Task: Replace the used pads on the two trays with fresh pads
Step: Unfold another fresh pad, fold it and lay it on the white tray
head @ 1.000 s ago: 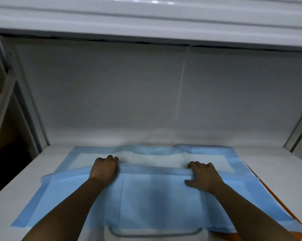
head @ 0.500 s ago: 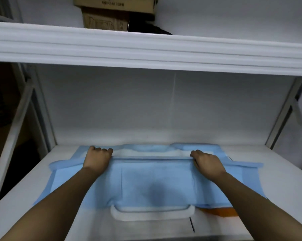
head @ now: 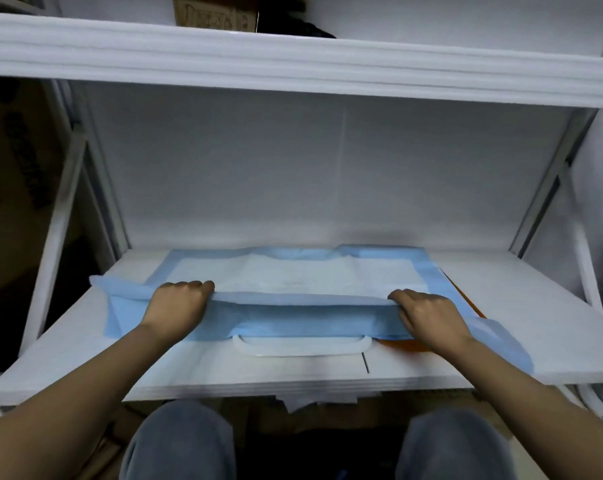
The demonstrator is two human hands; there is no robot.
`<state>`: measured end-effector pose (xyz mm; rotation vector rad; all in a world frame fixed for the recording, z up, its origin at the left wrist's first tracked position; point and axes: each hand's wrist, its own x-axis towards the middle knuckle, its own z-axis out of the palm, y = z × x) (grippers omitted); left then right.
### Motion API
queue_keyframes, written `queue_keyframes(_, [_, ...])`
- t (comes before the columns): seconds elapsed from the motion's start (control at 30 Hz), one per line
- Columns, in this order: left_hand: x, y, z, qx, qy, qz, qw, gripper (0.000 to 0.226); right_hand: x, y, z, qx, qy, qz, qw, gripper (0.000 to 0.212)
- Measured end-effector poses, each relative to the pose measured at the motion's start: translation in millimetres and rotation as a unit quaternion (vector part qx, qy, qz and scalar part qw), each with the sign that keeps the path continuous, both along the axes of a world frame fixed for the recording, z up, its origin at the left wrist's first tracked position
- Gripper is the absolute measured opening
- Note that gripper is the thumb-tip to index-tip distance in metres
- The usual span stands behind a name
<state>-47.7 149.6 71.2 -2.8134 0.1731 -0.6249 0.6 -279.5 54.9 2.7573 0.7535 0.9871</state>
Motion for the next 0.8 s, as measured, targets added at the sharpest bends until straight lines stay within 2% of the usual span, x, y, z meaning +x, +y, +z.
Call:
queue_keyframes(0.1, [-22, 2, -11, 0.027, -0.003, -0.004, 1.000, 0.033, -22, -13, -14, -0.013, -0.002, 0.013, 1.000, 0.028])
queue_keyframes(0.2, [-42, 6, -24, 0.029, -0.003, -0.017, 0.999, 0.032, -42, -24, -29, -0.020, 0.010, 0.022, 1.000, 0.026])
queue_keyframes(0.37, [-76, 12, -49, 0.034, 0.039, -0.059, 0.997, 0.041, -70, -33, -51, -0.043, 0.049, 0.042, 0.997, 0.050])
queue_keyframes(0.53, [-97, 16, -78, 0.042, 0.074, -0.093, 0.992, 0.056, -88, -37, -70, -0.063, 0.090, 0.047, 0.993, 0.054])
queue_keyframes(0.7, [-108, 23, -93, 0.061, 0.072, -0.121, 0.988, 0.048, -97, -43, -76, -0.079, 0.100, 0.062, 0.990, 0.057])
queue_keyframes(0.8, [-109, 28, -97, 0.074, 0.046, -0.177, 0.980, 0.030, -101, -52, -77, -0.095, 0.108, 0.086, 0.986, 0.054])
